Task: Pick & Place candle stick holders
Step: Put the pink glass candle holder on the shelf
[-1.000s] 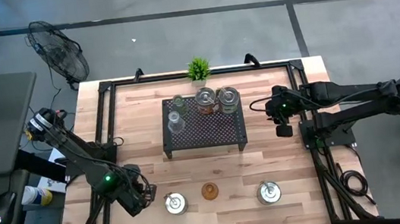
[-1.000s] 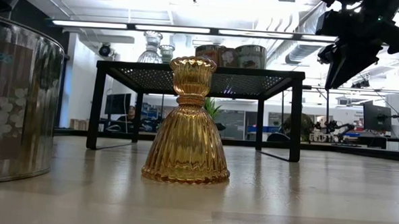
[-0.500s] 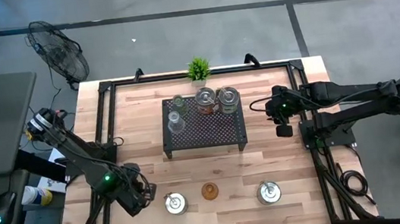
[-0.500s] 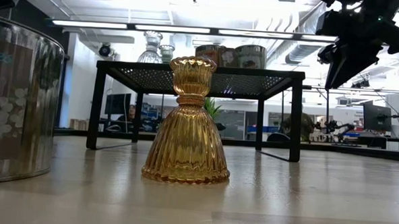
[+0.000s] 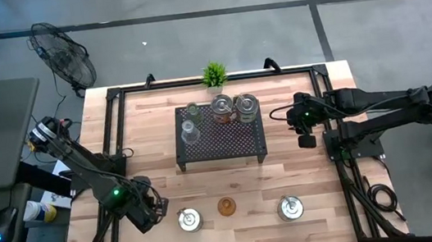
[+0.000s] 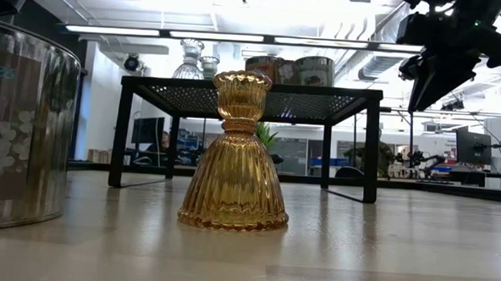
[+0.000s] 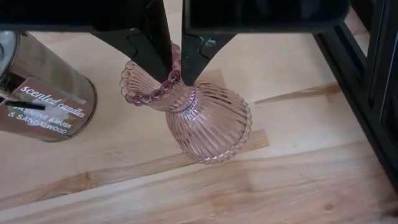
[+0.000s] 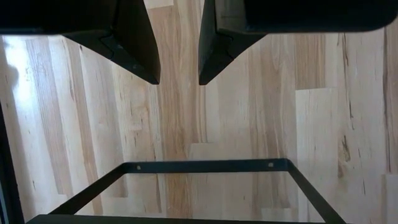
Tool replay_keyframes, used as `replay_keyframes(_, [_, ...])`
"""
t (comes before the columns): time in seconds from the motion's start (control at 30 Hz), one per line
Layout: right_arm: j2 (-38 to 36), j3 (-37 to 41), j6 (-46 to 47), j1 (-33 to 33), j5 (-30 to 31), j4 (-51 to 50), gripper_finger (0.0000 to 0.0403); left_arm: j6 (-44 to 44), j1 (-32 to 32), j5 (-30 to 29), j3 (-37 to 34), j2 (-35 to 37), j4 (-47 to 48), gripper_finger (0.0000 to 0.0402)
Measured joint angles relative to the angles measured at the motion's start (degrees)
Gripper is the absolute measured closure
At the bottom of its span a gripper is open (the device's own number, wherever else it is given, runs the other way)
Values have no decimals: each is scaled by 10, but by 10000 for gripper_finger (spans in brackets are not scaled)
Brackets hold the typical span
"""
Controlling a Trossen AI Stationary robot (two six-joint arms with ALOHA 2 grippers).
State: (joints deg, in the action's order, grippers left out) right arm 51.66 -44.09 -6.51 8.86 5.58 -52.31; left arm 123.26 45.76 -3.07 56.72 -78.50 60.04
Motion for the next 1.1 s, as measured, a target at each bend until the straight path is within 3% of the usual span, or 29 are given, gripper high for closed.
replay_keyframes(0.4, [0, 0, 0, 0, 0, 0, 302, 0, 0, 3, -4, -3, 2, 295])
replay_keyframes(1.1, [0, 0, 1, 0, 0, 0, 302, 0, 0, 23, -1, -35, -8, 287])
